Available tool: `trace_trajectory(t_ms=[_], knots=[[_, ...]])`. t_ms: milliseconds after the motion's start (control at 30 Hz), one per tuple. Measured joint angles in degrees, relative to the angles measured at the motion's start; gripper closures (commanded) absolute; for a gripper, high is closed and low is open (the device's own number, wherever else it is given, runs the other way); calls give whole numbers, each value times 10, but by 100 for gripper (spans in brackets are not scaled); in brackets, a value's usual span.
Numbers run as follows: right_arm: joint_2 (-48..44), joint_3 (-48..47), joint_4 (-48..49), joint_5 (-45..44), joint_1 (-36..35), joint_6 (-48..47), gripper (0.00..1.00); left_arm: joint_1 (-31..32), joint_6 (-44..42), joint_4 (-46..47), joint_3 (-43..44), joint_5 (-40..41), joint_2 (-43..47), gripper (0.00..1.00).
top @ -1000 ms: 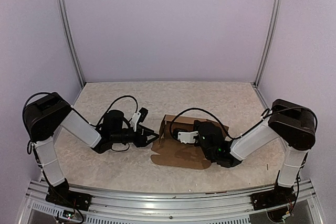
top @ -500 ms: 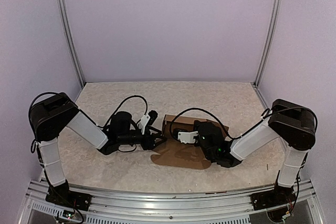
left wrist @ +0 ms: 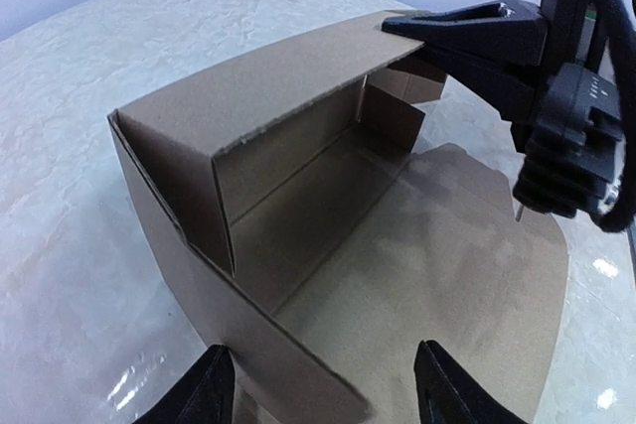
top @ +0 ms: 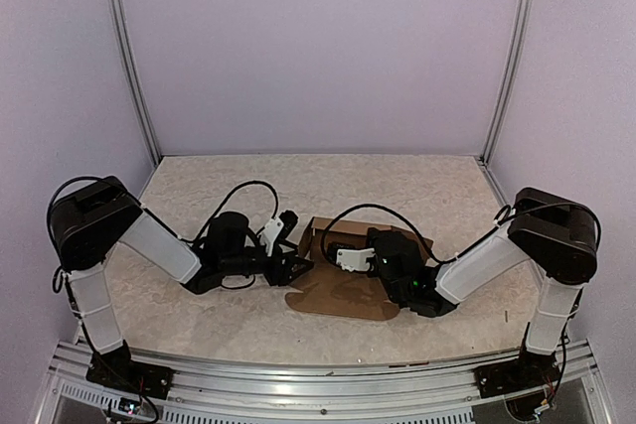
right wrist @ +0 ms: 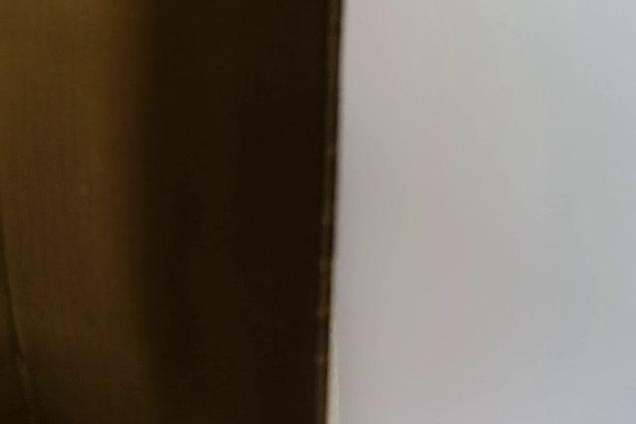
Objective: Fold the paper box
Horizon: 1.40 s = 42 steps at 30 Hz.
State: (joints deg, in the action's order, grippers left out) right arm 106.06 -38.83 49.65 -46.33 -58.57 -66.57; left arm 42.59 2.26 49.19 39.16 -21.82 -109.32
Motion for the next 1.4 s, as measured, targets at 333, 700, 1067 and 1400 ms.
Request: trace_trajectory(t_ms=[333,700,1067,1400], knots=[[0,0,0,-2,-2,-1,100,15,-19,-64,-162,96,292,40],[0,0,0,-3,-3,-2,100,-99,39,-100,-117,190,220,44],[0,0,0,-5,-3,-8,100,-50,18,-68,-47,77,55,43],[0,0,0,-5,-3,-10,100,-35,15,-14,10,27,1,43]])
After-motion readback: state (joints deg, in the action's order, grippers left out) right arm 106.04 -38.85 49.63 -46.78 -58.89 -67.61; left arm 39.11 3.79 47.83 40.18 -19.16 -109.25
